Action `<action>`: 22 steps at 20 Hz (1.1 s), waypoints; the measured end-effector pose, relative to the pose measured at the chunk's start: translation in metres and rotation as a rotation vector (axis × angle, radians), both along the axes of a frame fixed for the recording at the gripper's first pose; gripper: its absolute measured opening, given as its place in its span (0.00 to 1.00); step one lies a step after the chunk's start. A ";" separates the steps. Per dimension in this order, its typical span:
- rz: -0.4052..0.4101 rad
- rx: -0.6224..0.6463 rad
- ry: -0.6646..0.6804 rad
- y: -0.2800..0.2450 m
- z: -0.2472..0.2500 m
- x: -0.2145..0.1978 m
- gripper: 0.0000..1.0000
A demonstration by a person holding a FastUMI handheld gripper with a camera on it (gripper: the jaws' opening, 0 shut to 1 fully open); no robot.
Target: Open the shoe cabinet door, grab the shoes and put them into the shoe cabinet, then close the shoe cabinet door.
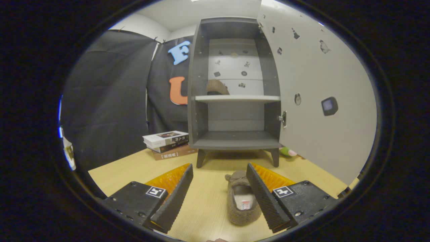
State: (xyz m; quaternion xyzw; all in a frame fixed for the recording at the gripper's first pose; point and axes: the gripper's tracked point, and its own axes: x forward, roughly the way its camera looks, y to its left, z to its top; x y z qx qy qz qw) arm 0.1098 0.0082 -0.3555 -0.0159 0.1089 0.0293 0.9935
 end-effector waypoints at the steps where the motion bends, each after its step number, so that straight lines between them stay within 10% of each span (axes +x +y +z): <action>1: -0.009 -0.009 0.040 0.000 -0.014 0.007 1.00; 14: -0.112 -0.034 0.479 -0.020 -0.101 0.052 0.97; 18: -0.120 0.131 0.444 -0.025 -0.097 0.071 0.11; 22: -0.096 0.046 0.454 -0.026 -0.095 0.069 0.07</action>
